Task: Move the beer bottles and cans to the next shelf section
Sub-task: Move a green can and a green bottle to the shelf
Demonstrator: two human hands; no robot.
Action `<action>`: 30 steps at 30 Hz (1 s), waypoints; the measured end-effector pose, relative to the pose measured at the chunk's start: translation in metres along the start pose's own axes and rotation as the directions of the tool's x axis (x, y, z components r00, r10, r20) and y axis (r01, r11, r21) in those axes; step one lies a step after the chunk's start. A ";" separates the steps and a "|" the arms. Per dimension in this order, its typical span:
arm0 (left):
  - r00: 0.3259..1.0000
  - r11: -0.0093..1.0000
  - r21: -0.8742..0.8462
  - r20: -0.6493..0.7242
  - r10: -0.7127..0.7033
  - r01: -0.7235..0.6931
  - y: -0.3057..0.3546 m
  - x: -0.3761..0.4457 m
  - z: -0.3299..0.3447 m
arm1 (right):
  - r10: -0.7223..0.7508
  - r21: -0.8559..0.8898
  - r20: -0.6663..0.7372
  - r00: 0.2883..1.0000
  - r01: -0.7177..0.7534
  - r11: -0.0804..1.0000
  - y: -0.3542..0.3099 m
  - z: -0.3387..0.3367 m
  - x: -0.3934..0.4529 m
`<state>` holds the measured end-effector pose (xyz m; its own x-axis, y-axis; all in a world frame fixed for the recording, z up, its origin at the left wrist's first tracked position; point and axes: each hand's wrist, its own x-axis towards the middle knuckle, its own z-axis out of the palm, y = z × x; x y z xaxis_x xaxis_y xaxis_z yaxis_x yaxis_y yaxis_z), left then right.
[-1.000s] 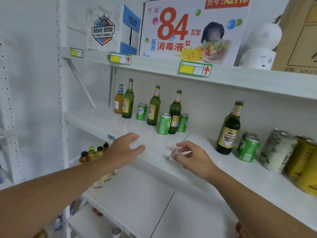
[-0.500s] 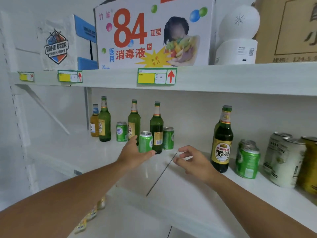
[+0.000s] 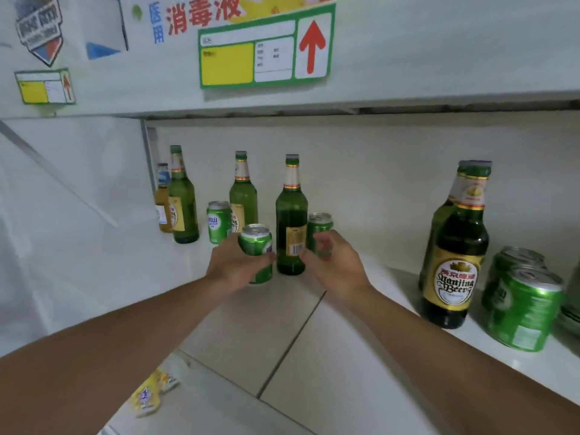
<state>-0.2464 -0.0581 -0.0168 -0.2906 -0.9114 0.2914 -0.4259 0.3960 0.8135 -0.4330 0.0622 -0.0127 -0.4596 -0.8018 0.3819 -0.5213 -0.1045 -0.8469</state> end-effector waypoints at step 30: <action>0.985 0.990 -0.104 0.133 0.106 -0.092 -0.060 0.036 -0.050 | 0.109 -0.092 -0.250 0.962 -0.135 0.987 -0.029 0.072 0.010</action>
<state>-0.1881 -0.1201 -0.0297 -0.4456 -0.8411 0.3065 -0.3055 0.4647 0.8311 -0.3707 0.0146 -0.0113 -0.6786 -0.6357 0.3680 -0.5183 0.0593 -0.8532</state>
